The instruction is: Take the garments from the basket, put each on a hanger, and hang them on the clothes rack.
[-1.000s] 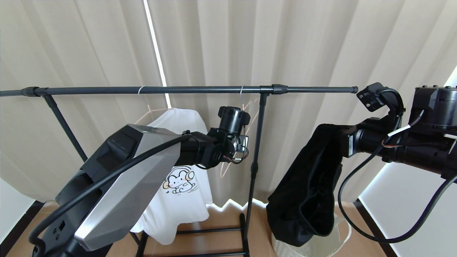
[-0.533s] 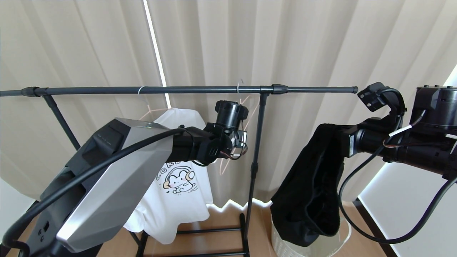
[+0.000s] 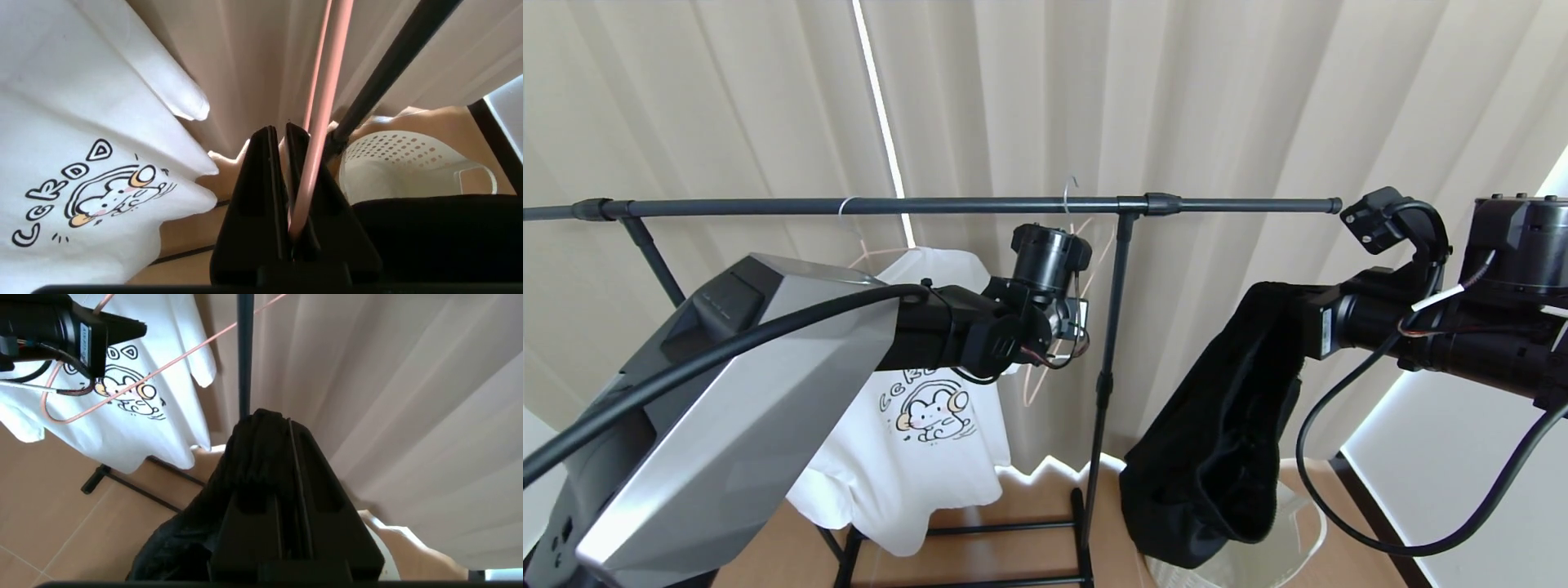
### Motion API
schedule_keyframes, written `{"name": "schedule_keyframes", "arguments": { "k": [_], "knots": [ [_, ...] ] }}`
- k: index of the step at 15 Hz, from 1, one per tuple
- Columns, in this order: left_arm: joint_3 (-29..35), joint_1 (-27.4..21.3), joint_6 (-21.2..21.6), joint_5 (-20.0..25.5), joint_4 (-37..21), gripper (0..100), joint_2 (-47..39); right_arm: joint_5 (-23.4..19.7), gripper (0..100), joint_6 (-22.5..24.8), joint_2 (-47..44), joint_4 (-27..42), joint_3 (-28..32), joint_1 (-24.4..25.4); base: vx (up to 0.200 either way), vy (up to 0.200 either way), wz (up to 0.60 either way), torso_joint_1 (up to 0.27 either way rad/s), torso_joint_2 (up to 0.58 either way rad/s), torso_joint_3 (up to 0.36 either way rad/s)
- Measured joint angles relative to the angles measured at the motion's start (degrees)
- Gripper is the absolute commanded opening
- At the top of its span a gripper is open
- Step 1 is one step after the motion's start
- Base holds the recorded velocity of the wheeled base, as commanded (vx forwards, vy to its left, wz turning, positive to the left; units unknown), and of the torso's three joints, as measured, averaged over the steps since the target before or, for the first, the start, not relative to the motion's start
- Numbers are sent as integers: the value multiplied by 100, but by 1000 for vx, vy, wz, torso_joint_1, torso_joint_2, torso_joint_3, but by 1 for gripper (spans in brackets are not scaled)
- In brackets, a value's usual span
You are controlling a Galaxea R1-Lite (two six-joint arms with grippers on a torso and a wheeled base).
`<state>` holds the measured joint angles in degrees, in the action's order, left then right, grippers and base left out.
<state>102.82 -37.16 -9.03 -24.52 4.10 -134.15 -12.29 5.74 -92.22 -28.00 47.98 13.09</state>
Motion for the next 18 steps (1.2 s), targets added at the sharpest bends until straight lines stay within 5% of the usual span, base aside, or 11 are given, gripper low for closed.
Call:
{"name": "schedule_keyframes", "arguments": {
  "k": [10,18],
  "knots": [
    [-1922,-178,-24,-105,501,0,1264,0,0,22,49,0,-33,0,0,0,0,0,0,0],
    [-4929,-394,-10,-107,1549,0,3017,0,0,30,145,17,-138,60,0,0,0,0,0,0]
  ]
}}
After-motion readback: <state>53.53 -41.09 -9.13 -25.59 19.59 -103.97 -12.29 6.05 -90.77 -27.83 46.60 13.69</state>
